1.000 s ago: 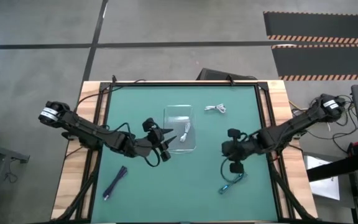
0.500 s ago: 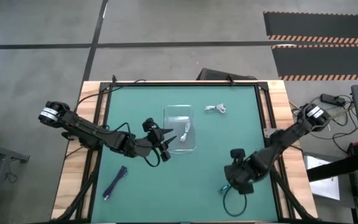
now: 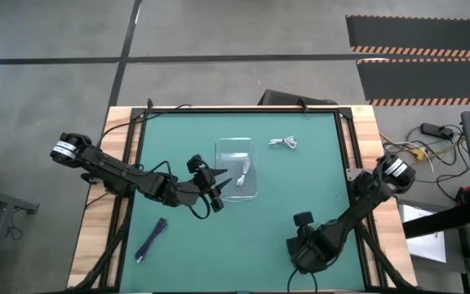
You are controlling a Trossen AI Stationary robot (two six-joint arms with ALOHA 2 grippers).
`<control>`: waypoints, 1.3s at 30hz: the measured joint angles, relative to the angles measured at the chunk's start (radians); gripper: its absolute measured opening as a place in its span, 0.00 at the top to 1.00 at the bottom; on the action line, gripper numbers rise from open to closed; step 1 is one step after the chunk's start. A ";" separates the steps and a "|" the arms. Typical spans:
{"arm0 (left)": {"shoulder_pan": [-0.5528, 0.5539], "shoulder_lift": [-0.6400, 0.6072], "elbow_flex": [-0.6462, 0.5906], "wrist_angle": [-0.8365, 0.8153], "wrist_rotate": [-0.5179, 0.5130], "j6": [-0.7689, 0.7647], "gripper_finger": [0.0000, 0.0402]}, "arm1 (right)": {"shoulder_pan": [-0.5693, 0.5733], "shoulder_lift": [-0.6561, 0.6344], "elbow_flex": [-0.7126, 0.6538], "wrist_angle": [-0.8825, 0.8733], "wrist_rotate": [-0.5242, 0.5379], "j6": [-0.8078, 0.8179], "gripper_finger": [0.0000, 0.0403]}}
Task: Pick and place USB-C Cables
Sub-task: Put the blue charger cable into the transparent bin
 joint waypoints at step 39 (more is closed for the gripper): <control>0.001 0.001 0.000 0.000 0.003 0.003 0.67 | -0.010 -0.072 -0.165 0.234 0.137 -0.048 0.94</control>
